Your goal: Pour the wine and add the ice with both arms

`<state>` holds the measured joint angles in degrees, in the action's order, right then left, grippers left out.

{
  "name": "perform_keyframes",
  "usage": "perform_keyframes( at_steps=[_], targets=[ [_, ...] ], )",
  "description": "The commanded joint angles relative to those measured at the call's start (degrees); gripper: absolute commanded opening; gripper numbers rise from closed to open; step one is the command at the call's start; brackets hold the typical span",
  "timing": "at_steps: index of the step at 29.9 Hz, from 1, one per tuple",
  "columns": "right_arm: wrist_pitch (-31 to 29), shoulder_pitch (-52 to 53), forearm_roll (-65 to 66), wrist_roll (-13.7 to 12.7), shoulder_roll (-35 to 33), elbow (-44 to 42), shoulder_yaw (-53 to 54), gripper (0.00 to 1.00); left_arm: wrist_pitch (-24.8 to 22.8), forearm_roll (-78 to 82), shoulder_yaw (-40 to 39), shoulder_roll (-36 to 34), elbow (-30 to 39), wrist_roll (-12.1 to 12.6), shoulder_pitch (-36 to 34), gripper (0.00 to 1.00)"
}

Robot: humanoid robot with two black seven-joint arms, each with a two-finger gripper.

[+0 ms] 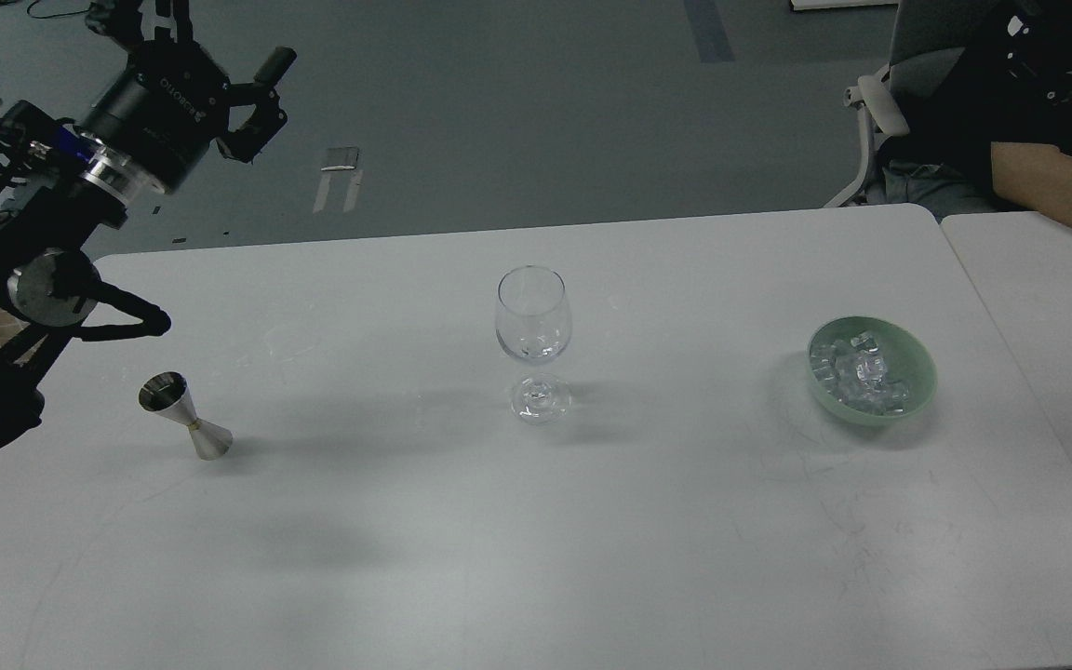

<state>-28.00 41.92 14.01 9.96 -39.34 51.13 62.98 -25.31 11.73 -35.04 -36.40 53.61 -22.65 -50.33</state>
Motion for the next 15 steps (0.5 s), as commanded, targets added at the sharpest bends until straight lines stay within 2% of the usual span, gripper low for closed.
perform_keyframes(
  at_steps=[1, 4, 8, 15],
  targets=[
    [0.0, -0.3, -0.3, 0.1, -0.8, 0.2, 1.1, 1.0, 0.2, 0.0, -1.3, 2.2, -1.9, 0.0, 0.1, 1.0],
    [0.0, -0.3, -0.3, -0.2, -0.6, 0.8, 1.6, 1.0, 0.5, 0.1, -1.7, 4.2, -5.0, 0.2, -0.3, 1.0],
    [0.0, 0.2, -0.2, -0.6, -0.9, 1.0, 1.9, 1.0, 0.6, 0.0, -3.9, 4.3, -5.3, 0.0, -0.4, 1.0],
    [0.0, -0.1, -0.2, -1.4, -5.6, 4.1, 4.9, 1.0, 0.0, 0.1, -6.0, 2.0, -5.5, 0.4, -1.4, 1.0]
  ],
)
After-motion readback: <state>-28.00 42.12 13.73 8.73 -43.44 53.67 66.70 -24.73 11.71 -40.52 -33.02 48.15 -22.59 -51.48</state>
